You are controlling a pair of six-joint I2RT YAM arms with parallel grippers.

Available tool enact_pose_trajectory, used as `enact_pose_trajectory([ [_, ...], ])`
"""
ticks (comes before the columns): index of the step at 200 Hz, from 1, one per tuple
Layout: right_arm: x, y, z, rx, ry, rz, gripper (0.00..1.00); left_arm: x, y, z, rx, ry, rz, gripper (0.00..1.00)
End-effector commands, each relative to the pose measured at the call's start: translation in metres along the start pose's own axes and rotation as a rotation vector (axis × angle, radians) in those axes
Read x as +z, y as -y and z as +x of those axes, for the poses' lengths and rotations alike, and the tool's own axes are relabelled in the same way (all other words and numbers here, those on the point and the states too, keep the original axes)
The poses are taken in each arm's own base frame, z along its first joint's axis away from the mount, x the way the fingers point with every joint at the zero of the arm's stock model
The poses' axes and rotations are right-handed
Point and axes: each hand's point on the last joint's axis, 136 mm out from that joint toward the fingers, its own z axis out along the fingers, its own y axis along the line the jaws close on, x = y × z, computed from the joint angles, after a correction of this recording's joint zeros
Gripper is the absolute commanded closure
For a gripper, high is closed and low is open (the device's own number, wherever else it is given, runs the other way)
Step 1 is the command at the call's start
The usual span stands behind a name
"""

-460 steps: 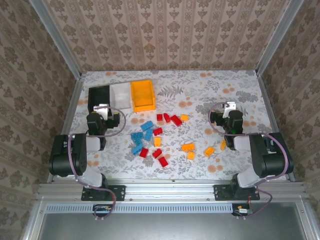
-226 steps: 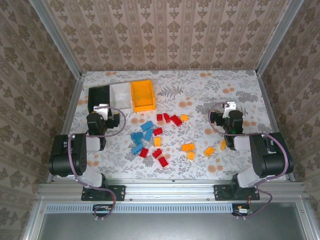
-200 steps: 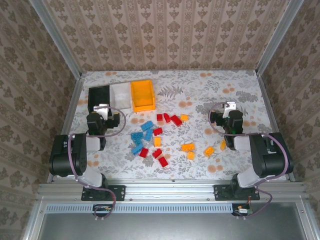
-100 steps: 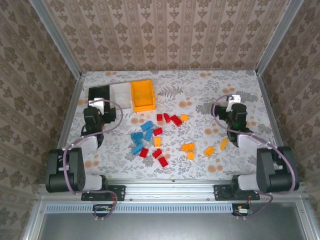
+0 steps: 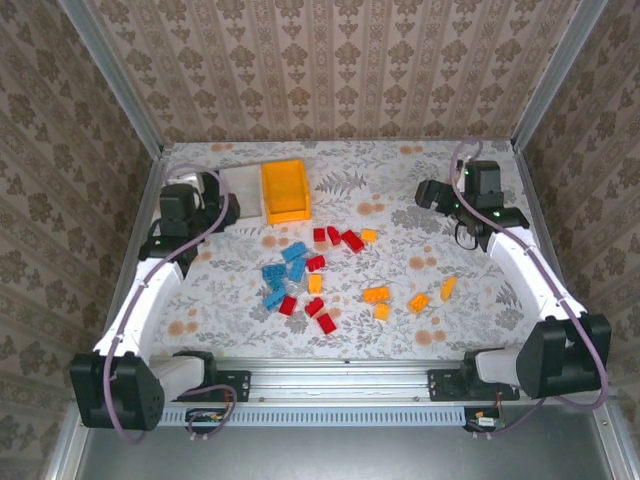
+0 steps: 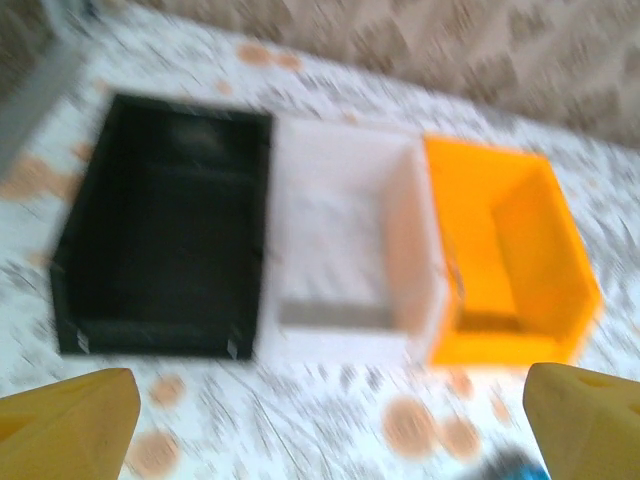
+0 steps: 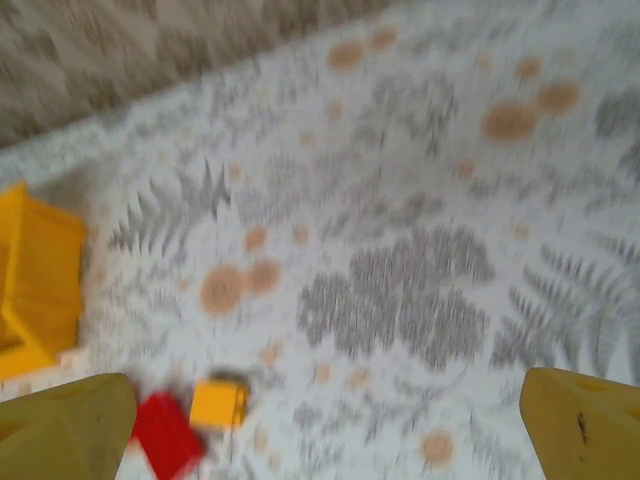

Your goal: Sort the legos into containers by color

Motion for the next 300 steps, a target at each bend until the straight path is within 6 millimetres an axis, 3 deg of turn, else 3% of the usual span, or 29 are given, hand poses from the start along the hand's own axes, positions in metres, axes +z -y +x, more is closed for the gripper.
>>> enact_pose_trajectory([
  [1,-0.014,0.031,0.086,0.059,-0.343,0.193,0.00,-0.018,0.022,0.057,-0.001,-0.196,0.076,0.00],
  [26,-0.018,0.050,0.118,0.079,-0.374,0.295,0.00,-0.024,0.038,0.088,0.033,-0.272,0.113,0.00],
  [51,-0.016,0.072,0.146,0.110,-0.414,0.386,0.06,-0.020,0.042,0.109,0.041,-0.334,0.126,0.00],
  [93,-0.012,0.095,0.173,0.155,-0.443,0.483,0.15,-0.014,0.046,0.123,0.049,-0.374,0.159,0.00],
  [124,-0.003,0.096,0.188,0.196,-0.470,0.473,0.23,-0.014,0.046,0.125,0.074,-0.380,0.168,0.00],
  [201,0.021,0.114,0.205,0.235,-0.512,0.500,0.39,-0.014,0.047,0.128,0.063,-0.384,0.176,0.00],
  [258,0.031,0.116,0.214,0.249,-0.525,0.489,0.74,-0.014,0.046,0.125,0.051,-0.376,0.166,0.00],
  [300,0.026,0.098,0.194,0.279,-0.463,0.405,0.81,-0.015,0.047,0.123,0.053,-0.378,0.166,0.00],
])
